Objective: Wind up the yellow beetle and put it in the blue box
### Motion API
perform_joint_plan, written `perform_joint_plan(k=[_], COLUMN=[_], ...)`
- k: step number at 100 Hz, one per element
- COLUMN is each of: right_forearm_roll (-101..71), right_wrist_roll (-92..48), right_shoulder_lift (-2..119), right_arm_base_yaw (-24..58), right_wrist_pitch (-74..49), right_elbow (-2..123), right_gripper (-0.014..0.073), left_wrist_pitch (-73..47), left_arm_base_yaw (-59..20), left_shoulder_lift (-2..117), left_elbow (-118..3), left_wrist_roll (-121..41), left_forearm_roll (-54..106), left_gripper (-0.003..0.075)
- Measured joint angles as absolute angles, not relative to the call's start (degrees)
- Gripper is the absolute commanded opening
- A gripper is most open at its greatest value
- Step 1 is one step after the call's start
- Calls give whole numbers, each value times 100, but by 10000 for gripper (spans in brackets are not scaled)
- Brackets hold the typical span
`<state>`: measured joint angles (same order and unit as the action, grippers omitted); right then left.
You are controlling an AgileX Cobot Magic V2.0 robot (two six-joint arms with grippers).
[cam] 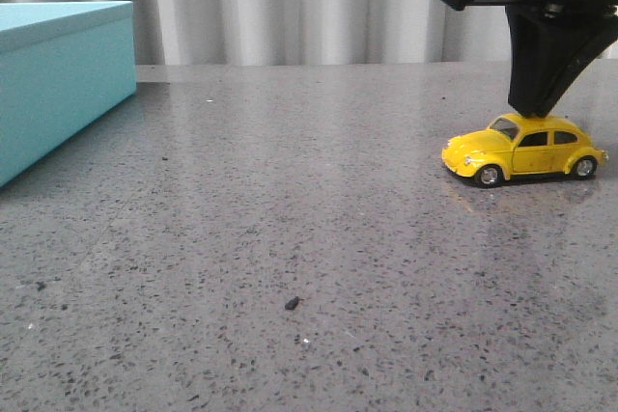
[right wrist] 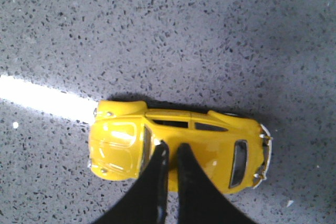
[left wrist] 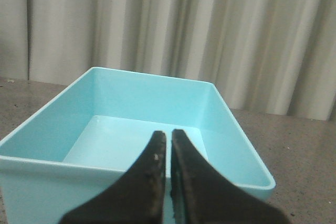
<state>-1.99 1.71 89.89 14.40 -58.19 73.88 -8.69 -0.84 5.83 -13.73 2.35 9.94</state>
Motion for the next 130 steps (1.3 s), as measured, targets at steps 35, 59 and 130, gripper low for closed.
perform_joint_plan(k=[35, 59, 130], right_forearm_roll=[-199, -208, -137], right_wrist_roll=[171, 171, 171], right_shoulder_lift=[9029, 9069, 9071], right_arm_base_yaw=[1440, 1440, 1440], right_wrist_pitch=[-5861, -5898, -5919], right_elbow=[7392, 7434, 7434], right_gripper=[-41, -41, -41], left_wrist_pitch=[-869, -869, -869], left_arm_base_yaw=[-84, -84, -84], left_shoulder_lift=[583, 583, 583], left_elbow=[-1373, -1373, -1373], left_wrist_roll=[235, 235, 235], left_forearm_roll=[994, 994, 994], left_gripper=[-21, -21, -21])
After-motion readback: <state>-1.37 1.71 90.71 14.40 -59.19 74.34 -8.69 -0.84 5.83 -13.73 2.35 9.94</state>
